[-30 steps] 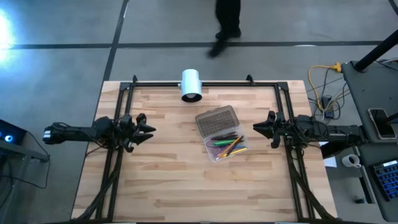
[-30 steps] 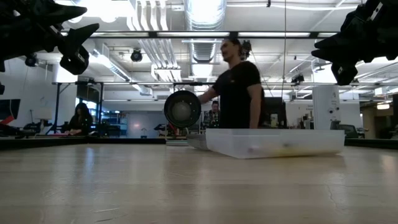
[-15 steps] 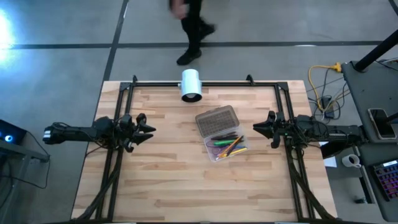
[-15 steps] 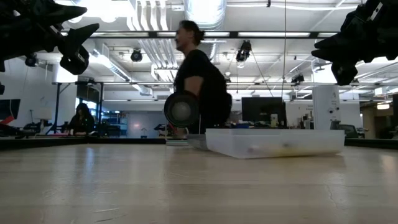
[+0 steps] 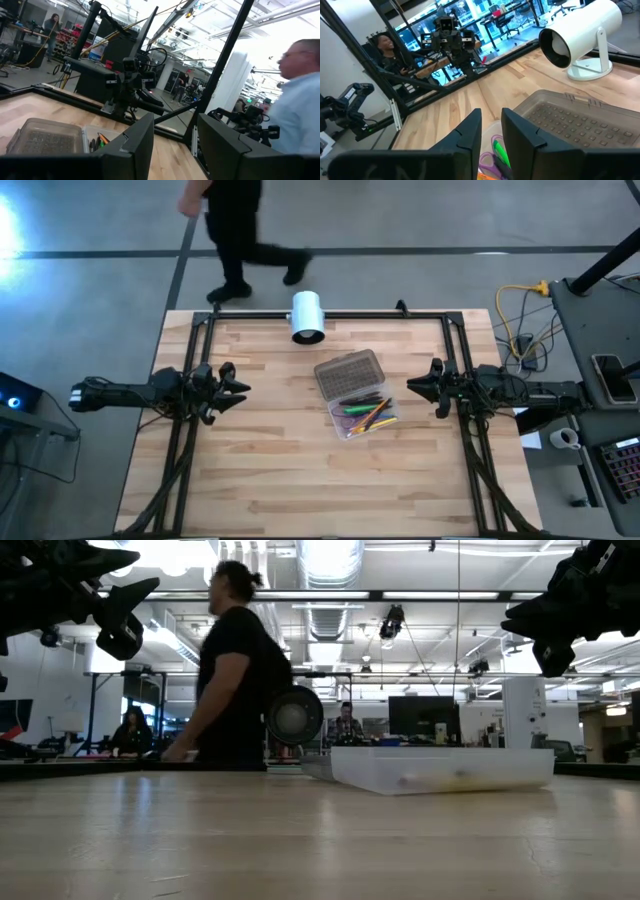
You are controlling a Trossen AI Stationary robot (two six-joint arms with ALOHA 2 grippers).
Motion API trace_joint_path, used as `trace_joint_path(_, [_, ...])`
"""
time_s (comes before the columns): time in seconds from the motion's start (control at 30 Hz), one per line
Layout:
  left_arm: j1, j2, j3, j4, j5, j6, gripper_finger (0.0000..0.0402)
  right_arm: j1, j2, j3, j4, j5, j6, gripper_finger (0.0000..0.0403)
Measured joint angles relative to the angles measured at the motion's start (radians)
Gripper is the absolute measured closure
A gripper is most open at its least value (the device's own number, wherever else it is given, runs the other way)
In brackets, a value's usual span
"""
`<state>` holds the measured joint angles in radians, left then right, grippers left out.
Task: Pick & place school supplies into a supply box
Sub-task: Return to Home Position
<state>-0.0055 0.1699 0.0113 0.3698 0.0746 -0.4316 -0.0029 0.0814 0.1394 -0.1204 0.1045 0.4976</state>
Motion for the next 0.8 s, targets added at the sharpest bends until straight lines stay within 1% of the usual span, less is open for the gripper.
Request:
trace_joint_path(0.4, [0.000,0.000,0.000,0.000,0.000,0.000,0.0265,0.000,0.000,0.000,0.000,0.000,0.000,0.0323])
trace_joint_path(0.8, [0.000,0.000,0.000,0.000,0.000,0.000,0.0265,0.000,0.000,0.000,0.000,0.000,0.000,0.0334])
